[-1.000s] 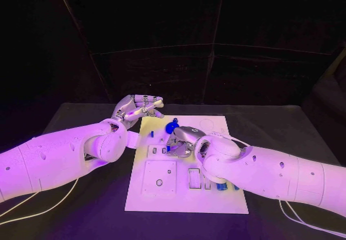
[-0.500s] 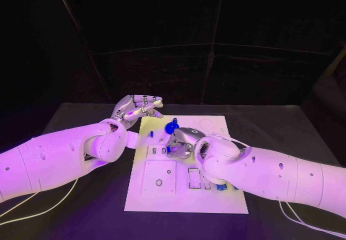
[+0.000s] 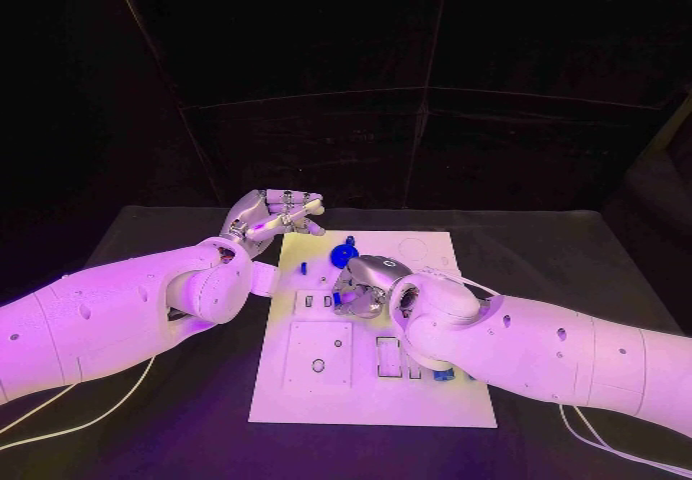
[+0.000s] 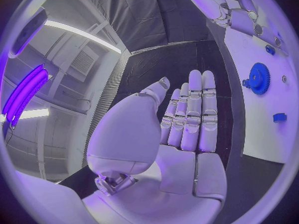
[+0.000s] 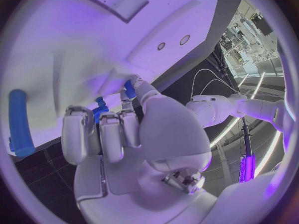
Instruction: Assemble the parts on the task board
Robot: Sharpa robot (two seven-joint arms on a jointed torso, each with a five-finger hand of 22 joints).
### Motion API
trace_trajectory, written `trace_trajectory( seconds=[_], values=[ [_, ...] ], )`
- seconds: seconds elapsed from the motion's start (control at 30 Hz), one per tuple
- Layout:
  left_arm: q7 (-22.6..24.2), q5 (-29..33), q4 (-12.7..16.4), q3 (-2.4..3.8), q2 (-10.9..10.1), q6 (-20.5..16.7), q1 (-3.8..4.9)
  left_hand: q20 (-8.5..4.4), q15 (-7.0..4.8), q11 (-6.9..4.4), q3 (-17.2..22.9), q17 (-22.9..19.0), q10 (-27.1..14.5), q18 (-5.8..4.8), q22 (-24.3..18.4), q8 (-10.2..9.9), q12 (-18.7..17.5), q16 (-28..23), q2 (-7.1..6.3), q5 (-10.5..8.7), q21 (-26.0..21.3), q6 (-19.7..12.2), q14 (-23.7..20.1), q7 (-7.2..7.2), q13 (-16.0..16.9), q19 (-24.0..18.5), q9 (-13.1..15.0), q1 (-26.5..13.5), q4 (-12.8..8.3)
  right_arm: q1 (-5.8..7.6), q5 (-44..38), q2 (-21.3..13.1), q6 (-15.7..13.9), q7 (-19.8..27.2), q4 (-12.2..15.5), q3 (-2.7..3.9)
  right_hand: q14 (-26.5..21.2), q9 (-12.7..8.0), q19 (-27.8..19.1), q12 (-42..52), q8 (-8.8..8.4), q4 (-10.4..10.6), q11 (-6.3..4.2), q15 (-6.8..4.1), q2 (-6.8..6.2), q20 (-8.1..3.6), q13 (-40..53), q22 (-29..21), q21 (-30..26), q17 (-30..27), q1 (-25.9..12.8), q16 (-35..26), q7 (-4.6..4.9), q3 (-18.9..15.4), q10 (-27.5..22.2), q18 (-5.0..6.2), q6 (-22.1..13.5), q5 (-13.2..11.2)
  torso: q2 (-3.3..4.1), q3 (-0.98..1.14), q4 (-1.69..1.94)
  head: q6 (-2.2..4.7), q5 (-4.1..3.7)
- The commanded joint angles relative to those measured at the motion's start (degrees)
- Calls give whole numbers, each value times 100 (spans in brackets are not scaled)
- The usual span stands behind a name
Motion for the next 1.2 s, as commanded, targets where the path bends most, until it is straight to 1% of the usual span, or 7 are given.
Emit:
trace_trajectory(
  seconds=[0.03, 0.53, 0.7, 0.93, 1.03, 1.1, 1.2],
  values=[
    [25, 2, -1, 5, 4, 57, 8, -2, 12, 12, 35, 5, 13, 67, 5, -36, -21, -20, 8, -31, 36, 33, -17, 19, -5, -15, -3, 40, 5, -8, -50, -3, -122, -83, 1, -11, 535, -7, -2, -31, -31, 38, 44, 51, -46, 52, 826, 132, -23, 1281, -59, -25, 12, -80, 84, -26, -90, -138, 1, 1, -3, -2, -1],
    [-40, 1, -34, 4, -18, 102, 8, -30, -26, -19, 71, 101, 43, 80, 36, -43, -18, 10, 16, -30, 102, 72, 114, -20, -6, 70, 4, 17, -5, -42, -67, -536, -952, 265, 733, 2, 523, -24, -49, -335, -8, 340, 141, 135, -282, 130, 533, 52, -68, 1233, -92, -48, 115, -494, -179, -10, -603, -148, -10, 3, -3, 20, 34],
    [-341, -221, -92, 4, -48, 39, 7, -105, -114, -81, 80, 288, 172, 88, 123, -54, 14, 188, -1, -35, 281, 113, 484, -64, 7, 307, 5, -58, 13, 79, 73, -1032, -830, 707, 1257, 107, 522, -16, -64, -350, 28, 414, 142, 138, -324, 137, 513, 27, -81, 1231, -42, -50, 115, -553, -194, -4, -608, -154, -15, 4, -2, 40, 27],
    [-1679, -1384, -77, 4, -134, 164, 8, -308, -346, -359, -137, 883, 981, 82, 342, 109, 471, 855, 50, -84, 688, 462, 1054, -315, 304, 732, 103, -559, 405, 436, 1195, -1651, -364, 1366, 1535, 185, 388, 6, -509, -677, 160, 396, 104, 104, -160, 115, 204, -806, -509, 732, 348, -301, 78, -518, -461, 163, -529, -108, -44, -6, -25, 43, 34],
    [-2418, -1987, -61, 5, -161, 441, 9, -522, -497, -469, -379, 3690, 1212, 86, 696, 243, 1020, 4116, 77, -75, 1274, 527, 1432, -471, 773, 1122, 201, -694, 573, 587, 1839, -1898, -353, 1513, 1517, 197, 374, 6, -561, -735, 191, 415, 94, 93, -126, 102, 145, -920, -583, 670, 382, -342, 69, -544, -499, 182, -525, -79, -81, -7, -34, 11, 27],
    [-2811, -2354, -43, 6, -177, 627, 13, -541, -528, -508, -523, 4534, 1210, 30, 1026, 299, 1344, 5044, 59, -93, 1632, 505, 1447, -477, 1069, 1157, 253, -762, 658, 654, 2096, -1991, -371, 1564, 1467, 200, 370, 6, -573, -751, 210, 426, 88, 85, -99, 95, 126, -959, -610, 648, 398, -359, 64, -557, -505, 188, -523, -20, -114, -4, -31, -11, 20],
    [-3662, -3257, 1, 7, -181, 1114, 58, -613, -602, -635, -811, 5915, 1252, -203, 2954, 531, 2173, 6543, 85, -103, 3259, 597, 1573, -575, 1769, 1538, 425, -997, 905, 754, 2432, -2116, -424, 1620, 1330, 204, 373, 7, -575, -749, 243, 441, 78, 75, -66, 85, 121, -992, -636, 640, 420, -370, 57, -581, -495, 193, -515, 102, -171, 8, -29, -41, 39]
  ],
)
